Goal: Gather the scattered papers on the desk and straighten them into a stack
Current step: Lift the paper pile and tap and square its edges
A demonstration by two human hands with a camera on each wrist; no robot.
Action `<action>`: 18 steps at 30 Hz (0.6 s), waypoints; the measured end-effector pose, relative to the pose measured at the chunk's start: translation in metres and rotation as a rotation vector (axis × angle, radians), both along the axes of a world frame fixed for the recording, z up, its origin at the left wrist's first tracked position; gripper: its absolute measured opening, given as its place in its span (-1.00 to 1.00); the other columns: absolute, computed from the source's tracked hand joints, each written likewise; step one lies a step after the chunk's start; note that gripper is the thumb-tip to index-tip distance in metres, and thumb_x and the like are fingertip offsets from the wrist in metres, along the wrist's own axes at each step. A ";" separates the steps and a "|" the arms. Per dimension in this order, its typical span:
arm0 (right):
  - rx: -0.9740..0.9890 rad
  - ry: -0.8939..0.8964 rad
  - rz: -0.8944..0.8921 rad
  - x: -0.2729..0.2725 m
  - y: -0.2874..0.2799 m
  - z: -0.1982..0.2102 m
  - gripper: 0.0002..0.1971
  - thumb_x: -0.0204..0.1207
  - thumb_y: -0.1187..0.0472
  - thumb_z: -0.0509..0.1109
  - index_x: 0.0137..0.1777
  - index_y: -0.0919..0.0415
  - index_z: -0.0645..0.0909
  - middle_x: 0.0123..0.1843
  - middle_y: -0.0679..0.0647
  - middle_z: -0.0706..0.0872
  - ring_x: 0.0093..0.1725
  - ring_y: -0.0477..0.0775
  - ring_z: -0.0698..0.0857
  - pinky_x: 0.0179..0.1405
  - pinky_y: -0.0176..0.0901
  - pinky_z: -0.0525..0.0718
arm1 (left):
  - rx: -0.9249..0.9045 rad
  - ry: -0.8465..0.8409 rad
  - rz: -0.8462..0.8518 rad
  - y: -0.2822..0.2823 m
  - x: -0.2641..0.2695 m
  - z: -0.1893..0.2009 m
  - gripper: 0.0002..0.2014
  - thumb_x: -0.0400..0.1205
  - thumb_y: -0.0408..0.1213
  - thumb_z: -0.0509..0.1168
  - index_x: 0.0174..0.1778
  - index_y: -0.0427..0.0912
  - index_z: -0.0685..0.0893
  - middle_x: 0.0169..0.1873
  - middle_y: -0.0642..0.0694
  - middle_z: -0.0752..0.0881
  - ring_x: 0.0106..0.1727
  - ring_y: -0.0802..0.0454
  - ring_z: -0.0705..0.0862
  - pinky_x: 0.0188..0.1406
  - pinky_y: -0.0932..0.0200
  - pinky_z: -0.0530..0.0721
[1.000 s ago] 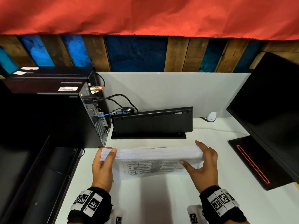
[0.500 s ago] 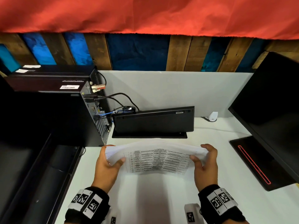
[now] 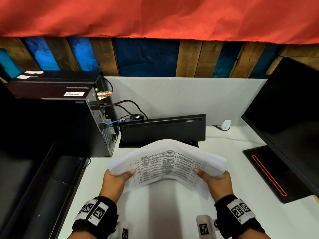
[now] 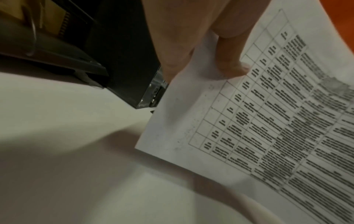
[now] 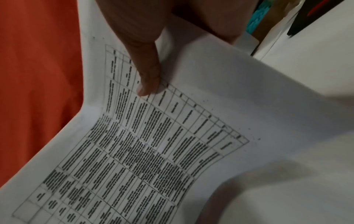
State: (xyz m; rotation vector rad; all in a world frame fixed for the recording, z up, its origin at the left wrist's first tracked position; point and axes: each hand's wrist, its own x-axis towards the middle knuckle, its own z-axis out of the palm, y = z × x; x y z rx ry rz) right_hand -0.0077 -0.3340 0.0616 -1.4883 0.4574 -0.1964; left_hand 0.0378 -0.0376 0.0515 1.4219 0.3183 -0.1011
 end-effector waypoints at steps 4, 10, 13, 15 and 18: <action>0.017 0.026 0.065 -0.006 -0.012 -0.004 -0.66 0.07 0.57 0.65 -0.21 0.23 0.74 -0.38 -0.08 0.84 -0.36 -0.16 0.81 -0.44 -0.42 0.70 | 0.035 0.043 -0.109 0.017 -0.003 -0.005 -0.53 0.18 -0.47 0.66 0.01 -0.36 0.78 -0.07 -0.27 0.85 0.03 -0.26 0.82 0.06 -0.15 0.75; 0.030 0.066 0.175 -0.006 -0.021 -0.012 -0.13 -0.62 0.01 0.81 -0.12 0.20 0.76 -0.16 0.09 0.87 -0.15 -0.02 0.83 -0.17 -0.22 0.72 | 0.050 0.087 -0.218 0.025 -0.004 -0.009 -0.25 -0.13 -0.27 0.74 0.02 -0.36 0.78 -0.05 -0.29 0.84 0.06 -0.23 0.81 0.24 -0.21 0.67; 0.029 0.035 0.177 -0.003 -0.023 -0.004 -0.16 -0.63 -0.06 0.79 -0.18 0.20 0.78 -0.16 0.11 0.87 -0.15 -0.03 0.84 -0.13 -0.20 0.74 | 0.076 0.030 -0.243 0.030 0.002 0.000 -0.45 0.05 -0.44 0.64 0.00 -0.30 0.76 -0.04 -0.25 0.85 0.08 -0.18 0.80 0.24 -0.13 0.66; 0.017 0.044 0.199 -0.005 -0.024 -0.003 -0.24 -0.56 0.00 0.81 -0.21 0.19 0.79 -0.18 0.10 0.87 -0.15 -0.01 0.84 -0.22 -0.30 0.76 | 0.097 0.060 -0.275 0.032 0.002 -0.004 -0.41 0.02 -0.36 0.69 0.01 -0.28 0.79 -0.02 -0.23 0.85 0.10 -0.18 0.80 0.28 -0.21 0.64; 0.000 0.117 0.184 -0.009 -0.021 -0.015 -0.53 -0.14 0.39 0.79 -0.21 0.15 0.74 -0.27 0.02 0.86 -0.12 0.11 0.80 -0.34 -0.41 0.71 | 0.148 0.153 -0.279 0.030 -0.009 -0.016 -0.24 -0.13 -0.06 0.73 0.01 -0.23 0.82 -0.02 -0.20 0.85 0.12 -0.23 0.78 0.21 -0.23 0.67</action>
